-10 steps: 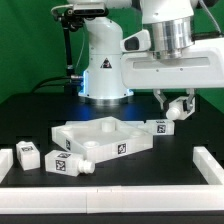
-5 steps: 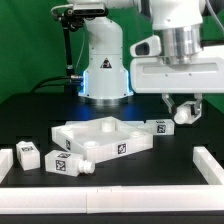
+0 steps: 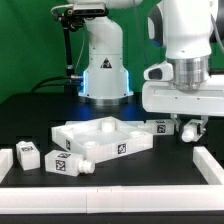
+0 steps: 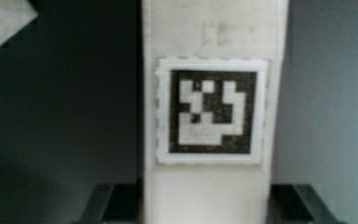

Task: Assemble one leg

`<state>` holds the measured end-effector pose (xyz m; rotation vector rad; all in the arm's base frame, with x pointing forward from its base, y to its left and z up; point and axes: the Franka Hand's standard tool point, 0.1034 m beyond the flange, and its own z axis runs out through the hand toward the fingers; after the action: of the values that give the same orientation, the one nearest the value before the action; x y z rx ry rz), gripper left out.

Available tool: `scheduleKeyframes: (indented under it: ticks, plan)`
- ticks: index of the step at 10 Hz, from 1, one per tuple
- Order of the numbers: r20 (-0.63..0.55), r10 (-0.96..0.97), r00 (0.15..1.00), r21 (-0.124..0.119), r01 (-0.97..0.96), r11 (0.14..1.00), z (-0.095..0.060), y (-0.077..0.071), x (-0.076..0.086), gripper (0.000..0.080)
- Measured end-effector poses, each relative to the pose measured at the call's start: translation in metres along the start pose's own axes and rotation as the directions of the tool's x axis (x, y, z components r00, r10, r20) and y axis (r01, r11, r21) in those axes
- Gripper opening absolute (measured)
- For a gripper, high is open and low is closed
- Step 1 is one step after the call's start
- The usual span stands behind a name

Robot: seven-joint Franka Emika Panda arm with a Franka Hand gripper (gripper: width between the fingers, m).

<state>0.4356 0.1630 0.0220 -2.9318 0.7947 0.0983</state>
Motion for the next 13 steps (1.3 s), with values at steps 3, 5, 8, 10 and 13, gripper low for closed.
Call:
scheduleKeyframes:
  ticks: [3,5,8,10,13]
  plan:
    - [0.012,-0.014,1.0,-0.012,0.014,1.0,0.009,0.0,-0.008,0.0286]
    - [0.012,-0.024,1.0,-0.012,0.024,1.0,0.009,0.0,-0.007,0.0307]
    - [0.023,-0.06,0.998,-0.016,0.06,0.998,0.005,0.002,-0.005,0.0482]
    - [0.036,-0.125,0.991,0.002,0.125,0.992,-0.038,0.018,0.023,0.0642]
    - [0.006,-0.327,0.945,0.029,0.326,0.945,-0.078,0.051,0.073,0.0647]
